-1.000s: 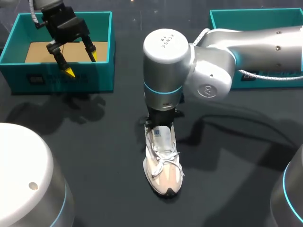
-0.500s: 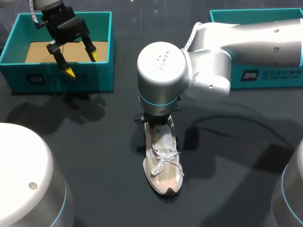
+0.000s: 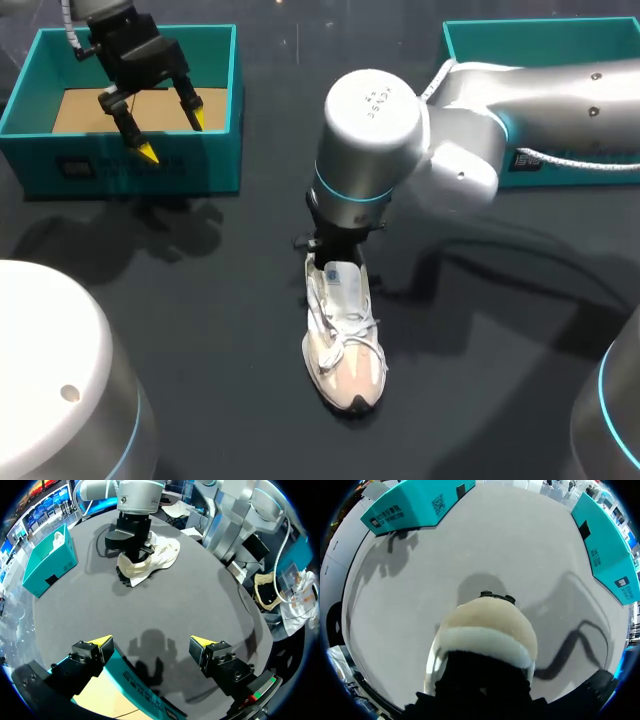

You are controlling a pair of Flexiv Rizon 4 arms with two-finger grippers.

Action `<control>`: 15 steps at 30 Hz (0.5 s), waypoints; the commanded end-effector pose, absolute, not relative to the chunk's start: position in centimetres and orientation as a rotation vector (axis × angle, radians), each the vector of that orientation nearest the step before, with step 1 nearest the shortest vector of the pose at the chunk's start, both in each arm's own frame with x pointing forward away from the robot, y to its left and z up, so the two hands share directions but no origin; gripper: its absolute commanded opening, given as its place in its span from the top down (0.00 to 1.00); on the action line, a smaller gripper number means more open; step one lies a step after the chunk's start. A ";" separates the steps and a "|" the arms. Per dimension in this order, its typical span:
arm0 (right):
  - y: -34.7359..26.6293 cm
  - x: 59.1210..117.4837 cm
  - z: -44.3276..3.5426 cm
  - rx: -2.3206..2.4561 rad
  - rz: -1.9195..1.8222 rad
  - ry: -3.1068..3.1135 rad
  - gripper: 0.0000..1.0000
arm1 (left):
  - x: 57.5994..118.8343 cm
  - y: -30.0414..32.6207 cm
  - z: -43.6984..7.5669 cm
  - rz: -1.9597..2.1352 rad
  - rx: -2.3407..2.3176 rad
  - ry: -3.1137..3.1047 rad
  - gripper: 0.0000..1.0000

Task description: Take the shoe out of the shoebox, open the shoe tongue, remove and reinsert the insole, then place the shoe into the shoebox

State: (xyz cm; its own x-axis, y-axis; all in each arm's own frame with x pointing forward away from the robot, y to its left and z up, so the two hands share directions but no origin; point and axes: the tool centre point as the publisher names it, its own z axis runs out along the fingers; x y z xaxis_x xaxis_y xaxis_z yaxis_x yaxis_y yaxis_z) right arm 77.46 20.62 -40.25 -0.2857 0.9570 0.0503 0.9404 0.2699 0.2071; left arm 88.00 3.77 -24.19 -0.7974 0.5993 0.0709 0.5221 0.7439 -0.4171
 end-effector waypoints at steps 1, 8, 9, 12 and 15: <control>21.7 76.6 -45.5 1.865 0.251 2.471 1.00 | 88.0 3.8 -24.2 0.564 -0.893 -2.743 0.00; 21.8 72.1 -46.4 1.976 0.104 2.434 1.00 | 88.0 3.8 -24.2 0.564 -0.893 -2.743 0.00; 21.8 71.5 -46.4 1.993 0.084 2.425 1.00 | 88.0 3.8 -24.2 0.564 -0.893 -2.743 0.00; 21.6 70.0 -46.6 2.032 0.041 2.401 1.00 | 88.0 3.8 -24.2 0.564 -0.893 -2.743 0.00; 21.3 69.1 -46.8 2.060 0.032 2.385 1.00 | 88.0 3.8 -24.2 0.564 -0.893 -2.743 0.00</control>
State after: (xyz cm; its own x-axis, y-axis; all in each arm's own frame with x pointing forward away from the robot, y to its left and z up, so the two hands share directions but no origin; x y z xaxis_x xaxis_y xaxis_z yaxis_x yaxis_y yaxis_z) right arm 70.27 20.66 -40.14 -0.1521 0.9880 0.0271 0.9884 0.1522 0.0000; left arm 88.00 3.78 -24.19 -0.7974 0.5992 0.0711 0.5219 0.7441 -0.4171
